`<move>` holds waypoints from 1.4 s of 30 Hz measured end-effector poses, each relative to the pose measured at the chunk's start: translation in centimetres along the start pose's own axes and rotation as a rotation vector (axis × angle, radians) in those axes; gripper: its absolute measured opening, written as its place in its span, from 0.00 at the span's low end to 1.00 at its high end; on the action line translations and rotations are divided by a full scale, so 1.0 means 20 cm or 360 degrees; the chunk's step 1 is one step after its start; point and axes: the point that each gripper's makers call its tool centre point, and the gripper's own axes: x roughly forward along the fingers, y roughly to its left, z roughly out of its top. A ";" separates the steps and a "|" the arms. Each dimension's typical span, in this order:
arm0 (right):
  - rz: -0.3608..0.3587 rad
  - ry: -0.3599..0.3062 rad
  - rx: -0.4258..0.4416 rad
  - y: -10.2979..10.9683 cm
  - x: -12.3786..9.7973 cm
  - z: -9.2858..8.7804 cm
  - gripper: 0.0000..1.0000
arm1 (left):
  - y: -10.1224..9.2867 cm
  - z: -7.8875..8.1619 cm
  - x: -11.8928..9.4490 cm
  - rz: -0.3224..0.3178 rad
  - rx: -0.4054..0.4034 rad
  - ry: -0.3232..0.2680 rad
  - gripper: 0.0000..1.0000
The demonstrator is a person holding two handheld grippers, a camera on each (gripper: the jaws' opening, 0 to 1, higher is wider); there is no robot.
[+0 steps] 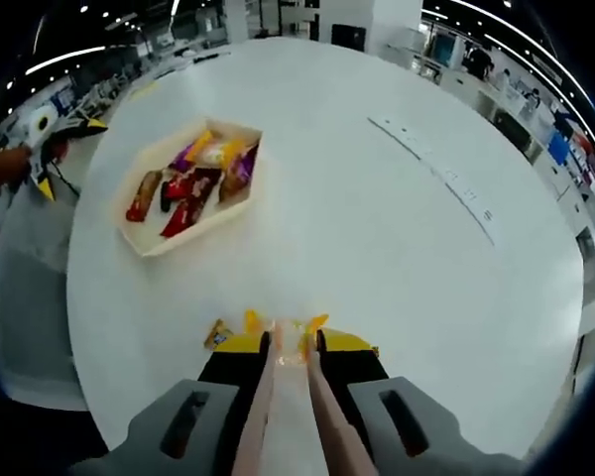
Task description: Place the target food into the container with the food tongs after gripping and lifting it, then release it inside without dropping or visibly crushing the food.
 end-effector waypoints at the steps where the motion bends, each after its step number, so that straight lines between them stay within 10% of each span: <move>1: 0.0003 0.0002 0.0009 0.00 0.00 0.00 0.18 | 0.00 0.00 0.00 0.0000 0.0000 -0.0001 0.99; 42: -0.0110 -0.0080 -0.0037 -0.13 -0.30 0.24 0.12 | 0.00 0.01 -0.01 0.0000 0.0006 -0.0023 0.98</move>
